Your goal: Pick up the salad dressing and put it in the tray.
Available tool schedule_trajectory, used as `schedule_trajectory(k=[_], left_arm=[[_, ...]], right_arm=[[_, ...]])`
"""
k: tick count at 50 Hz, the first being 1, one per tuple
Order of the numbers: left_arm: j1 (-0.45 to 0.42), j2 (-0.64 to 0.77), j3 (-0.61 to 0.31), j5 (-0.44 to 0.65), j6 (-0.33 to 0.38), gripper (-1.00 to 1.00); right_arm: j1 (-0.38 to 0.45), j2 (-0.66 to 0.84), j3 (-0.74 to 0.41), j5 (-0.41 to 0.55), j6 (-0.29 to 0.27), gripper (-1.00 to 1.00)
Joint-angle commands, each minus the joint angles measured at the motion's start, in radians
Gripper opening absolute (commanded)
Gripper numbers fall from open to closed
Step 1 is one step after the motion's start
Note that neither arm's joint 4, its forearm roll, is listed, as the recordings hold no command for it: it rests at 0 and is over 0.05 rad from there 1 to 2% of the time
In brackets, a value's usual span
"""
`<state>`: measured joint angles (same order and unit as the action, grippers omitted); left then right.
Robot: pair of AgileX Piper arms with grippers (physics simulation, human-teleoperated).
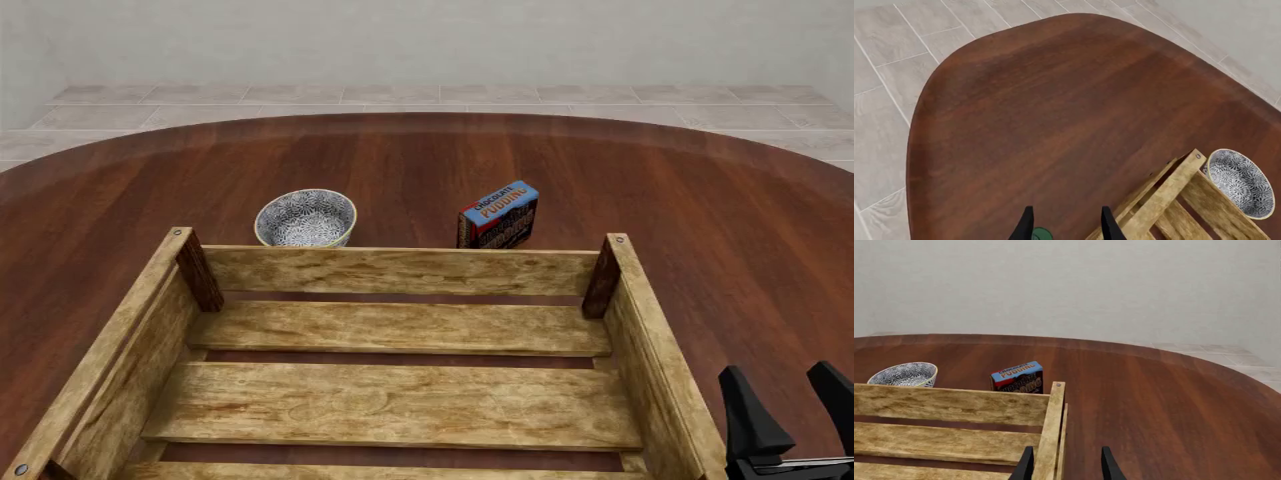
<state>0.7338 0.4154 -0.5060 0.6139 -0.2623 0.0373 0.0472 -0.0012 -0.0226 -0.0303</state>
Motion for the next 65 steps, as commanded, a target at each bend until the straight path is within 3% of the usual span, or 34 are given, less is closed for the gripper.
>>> schedule_trajectory(k=[1,17,34,65], left_arm=[[-0.010,-0.009,0.028,0.016,-0.018,1.00],[-0.010,-0.034,0.041,0.037,-0.034,1.00],[0.038,-0.041,0.035,0.048,0.003,1.00],[0.084,-0.017,0.115,-0.005,0.023,1.00]], right_arm=[[-0.004,-0.003,0.000,0.001,0.001,1.00],[-0.011,0.003,0.000,-0.002,-0.001,1.00],[-0.011,0.004,0.001,-0.002,-0.002,1.00],[-0.013,0.000,0.000,0.004,-0.003,1.00]])
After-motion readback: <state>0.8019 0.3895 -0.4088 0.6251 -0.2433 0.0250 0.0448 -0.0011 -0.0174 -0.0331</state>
